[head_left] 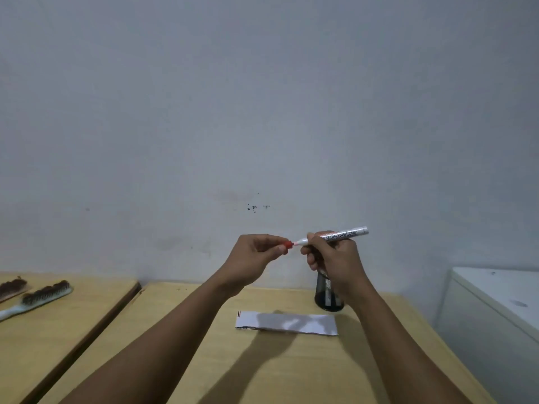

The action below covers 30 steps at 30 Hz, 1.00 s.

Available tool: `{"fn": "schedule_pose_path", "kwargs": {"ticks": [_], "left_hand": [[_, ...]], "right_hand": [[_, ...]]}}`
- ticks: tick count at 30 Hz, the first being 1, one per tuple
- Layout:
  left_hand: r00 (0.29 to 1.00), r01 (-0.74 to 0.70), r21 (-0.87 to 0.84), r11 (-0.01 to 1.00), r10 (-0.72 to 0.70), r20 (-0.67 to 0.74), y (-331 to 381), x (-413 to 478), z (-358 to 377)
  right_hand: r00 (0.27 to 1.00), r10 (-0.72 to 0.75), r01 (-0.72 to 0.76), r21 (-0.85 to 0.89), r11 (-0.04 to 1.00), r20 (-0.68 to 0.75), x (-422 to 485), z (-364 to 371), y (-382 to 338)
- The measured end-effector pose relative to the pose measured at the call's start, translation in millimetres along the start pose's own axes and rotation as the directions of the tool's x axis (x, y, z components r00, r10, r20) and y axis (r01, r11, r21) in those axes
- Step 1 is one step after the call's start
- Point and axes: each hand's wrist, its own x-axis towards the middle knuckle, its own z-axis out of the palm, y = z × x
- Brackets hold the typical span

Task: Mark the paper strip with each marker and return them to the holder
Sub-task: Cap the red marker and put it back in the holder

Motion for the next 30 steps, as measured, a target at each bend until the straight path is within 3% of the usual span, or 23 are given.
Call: {"fn": "schedule_pose_path", "kwargs": {"ticks": [4,7,13,16,18,20,23,26,30], "left_hand": [[0.997,-0.064,0.033,0.997,0.062,0.05,23.5,2.3,18.5],[0.992,-0.122,0.004,0.992,0.122,0.01,40.4,5.0,34.0],[0.961,-0.257,0.301,0.918,0.277,-0.025,41.8,14.6,59.4],[0.952,-0.23,0.393,0.891,0.289,-0.098,34.7,25.0,67.9],[0.945,-0.205,0.511,0.835,0.306,-0.12,34.0,33.8,71.3],[0.943,-0.212,0.608,0.765,0.323,-0.077,35.1,42.4,75.8],[0.936,-0.278,0.637,0.719,0.353,0.01,36.2,56.1,86.1],[0.935,-0.313,0.568,0.761,0.353,0.043,30.0,71.8,96.9],[0.966,-0.217,0.5,0.838,0.259,-0.015,-1.2,91.2,109.5]], "right_hand": [[0.999,-0.032,0.033,-0.03,0.999,0.036,-7.0,-16.1,-22.2],[0.999,-0.04,0.04,0.005,0.999,0.004,-6.9,-26.9,-29.6],[0.994,0.097,-0.091,0.107,0.99,-0.048,-8.5,-44.9,-22.6],[0.976,0.119,-0.138,-0.092,0.986,-0.184,-4.7,-51.5,-13.6],[0.955,-0.059,-0.066,-0.403,0.913,-0.291,2.6,-59.3,-2.5],[0.95,-0.228,0.069,-0.565,0.822,-0.216,9.1,-66.8,6.2],[0.951,-0.303,0.197,-0.631,0.751,-0.064,22.0,-73.5,18.7],[0.938,-0.342,0.223,-0.653,0.723,-0.059,40.2,-80.3,28.7],[0.955,-0.261,0.141,-0.554,0.82,-0.143,64.8,-96.4,49.7]]}}
